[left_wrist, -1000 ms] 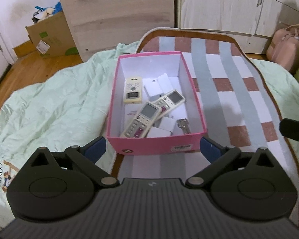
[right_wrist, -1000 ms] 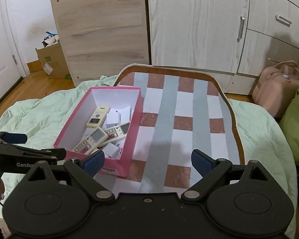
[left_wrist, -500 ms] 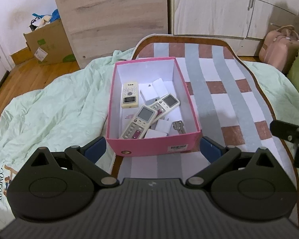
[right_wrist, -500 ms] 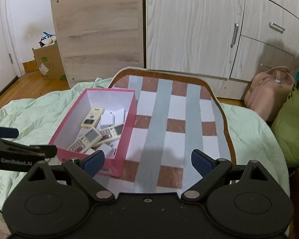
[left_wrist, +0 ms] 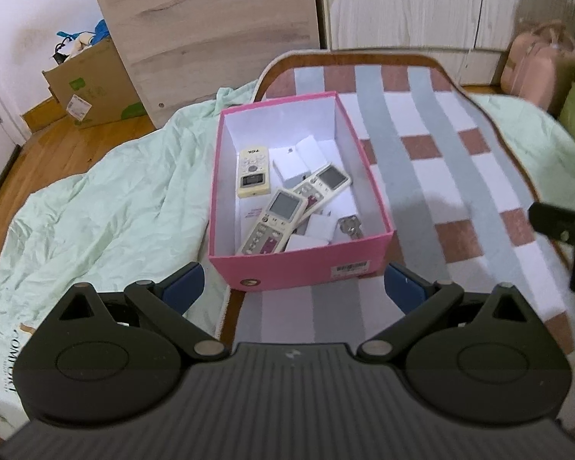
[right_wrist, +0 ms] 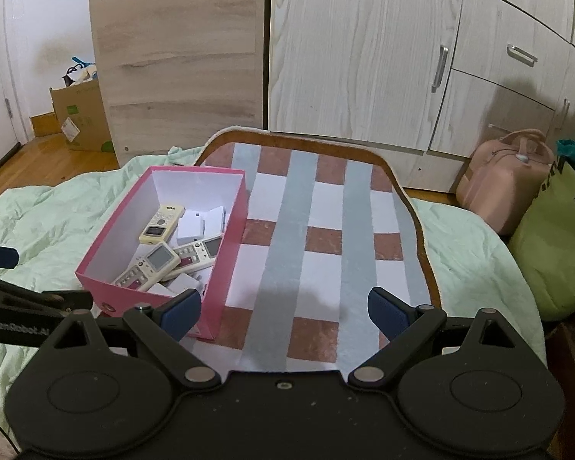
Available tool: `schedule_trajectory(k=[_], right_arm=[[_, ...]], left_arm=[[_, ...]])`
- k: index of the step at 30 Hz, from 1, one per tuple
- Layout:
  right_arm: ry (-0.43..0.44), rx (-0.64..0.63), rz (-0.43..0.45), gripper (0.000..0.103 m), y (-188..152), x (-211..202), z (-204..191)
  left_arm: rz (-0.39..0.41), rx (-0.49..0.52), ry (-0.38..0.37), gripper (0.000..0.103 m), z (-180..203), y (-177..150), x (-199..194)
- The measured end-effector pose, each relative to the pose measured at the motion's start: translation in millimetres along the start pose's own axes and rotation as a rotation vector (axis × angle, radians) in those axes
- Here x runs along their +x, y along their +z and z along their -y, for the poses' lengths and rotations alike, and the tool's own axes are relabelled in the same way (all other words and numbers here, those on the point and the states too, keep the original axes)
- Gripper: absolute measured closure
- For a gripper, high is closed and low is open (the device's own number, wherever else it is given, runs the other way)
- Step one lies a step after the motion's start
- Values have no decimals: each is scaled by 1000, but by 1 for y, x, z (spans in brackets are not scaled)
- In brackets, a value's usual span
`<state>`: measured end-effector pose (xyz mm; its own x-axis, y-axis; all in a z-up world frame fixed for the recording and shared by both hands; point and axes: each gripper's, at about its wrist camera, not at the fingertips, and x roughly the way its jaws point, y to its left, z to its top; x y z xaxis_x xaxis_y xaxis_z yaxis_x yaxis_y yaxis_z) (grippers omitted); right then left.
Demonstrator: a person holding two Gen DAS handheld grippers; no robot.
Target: Organize rigid objects
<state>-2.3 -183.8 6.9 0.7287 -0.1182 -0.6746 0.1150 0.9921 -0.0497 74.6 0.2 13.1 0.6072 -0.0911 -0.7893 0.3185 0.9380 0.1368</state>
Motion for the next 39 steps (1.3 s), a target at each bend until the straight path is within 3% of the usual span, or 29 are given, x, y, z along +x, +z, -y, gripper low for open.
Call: schedule_trajectory(k=[13, 19, 32, 39], right_arm=[[-17, -3, 2, 7, 0, 0, 4], [-22, 11, 12, 7, 1, 2, 3], [-31, 35, -63, 7, -6, 18, 4], [-29, 25, -62, 7, -9, 18, 1]], left_arm=[[-9, -5, -51, 1, 4, -7, -1], [-26, -51, -37, 1, -7, -19, 11], [-22, -74, -76, 1, -14, -20, 13], [-1, -76, -80, 1, -14, -20, 6]])
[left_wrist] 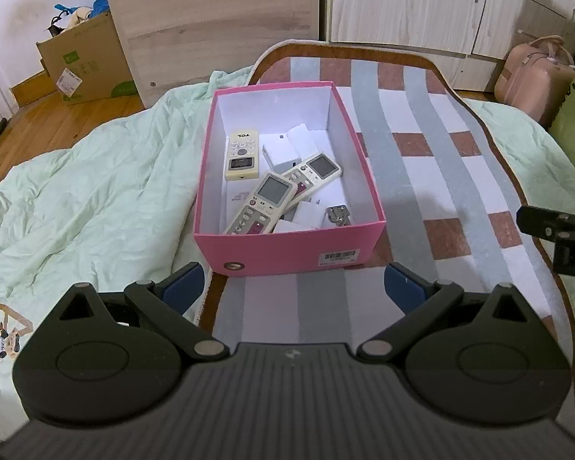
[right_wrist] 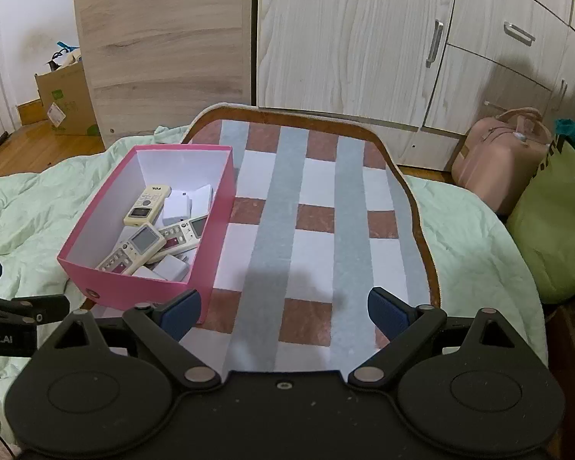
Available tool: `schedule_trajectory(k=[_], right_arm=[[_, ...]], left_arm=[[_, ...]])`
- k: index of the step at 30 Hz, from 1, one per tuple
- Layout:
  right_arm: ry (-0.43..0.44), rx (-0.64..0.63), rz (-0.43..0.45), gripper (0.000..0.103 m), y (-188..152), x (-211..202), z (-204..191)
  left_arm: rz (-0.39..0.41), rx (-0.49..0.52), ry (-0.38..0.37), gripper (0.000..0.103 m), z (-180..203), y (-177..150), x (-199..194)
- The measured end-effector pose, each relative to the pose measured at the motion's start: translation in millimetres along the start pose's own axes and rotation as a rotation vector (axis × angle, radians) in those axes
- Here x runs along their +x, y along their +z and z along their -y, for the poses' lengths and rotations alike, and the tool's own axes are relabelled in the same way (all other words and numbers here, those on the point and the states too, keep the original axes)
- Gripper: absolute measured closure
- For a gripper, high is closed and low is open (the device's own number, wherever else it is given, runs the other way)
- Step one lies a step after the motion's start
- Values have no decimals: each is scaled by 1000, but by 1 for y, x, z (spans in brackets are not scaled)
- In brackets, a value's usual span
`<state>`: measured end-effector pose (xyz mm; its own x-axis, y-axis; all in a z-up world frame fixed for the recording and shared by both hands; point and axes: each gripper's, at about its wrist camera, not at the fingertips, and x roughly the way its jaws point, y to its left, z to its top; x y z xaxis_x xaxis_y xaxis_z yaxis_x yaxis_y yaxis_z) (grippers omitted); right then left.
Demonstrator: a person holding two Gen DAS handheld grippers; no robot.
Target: Organize rigid objects
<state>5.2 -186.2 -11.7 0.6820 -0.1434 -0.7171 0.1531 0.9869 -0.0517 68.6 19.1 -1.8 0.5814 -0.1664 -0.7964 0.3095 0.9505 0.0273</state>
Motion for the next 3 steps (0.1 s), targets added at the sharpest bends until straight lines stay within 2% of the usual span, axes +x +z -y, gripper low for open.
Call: schedule_trajectory(k=[3], right_arm=[[-1, 0, -1, 7, -1, 1, 0]], left_arm=[[1, 3, 1, 1, 1, 0, -1]])
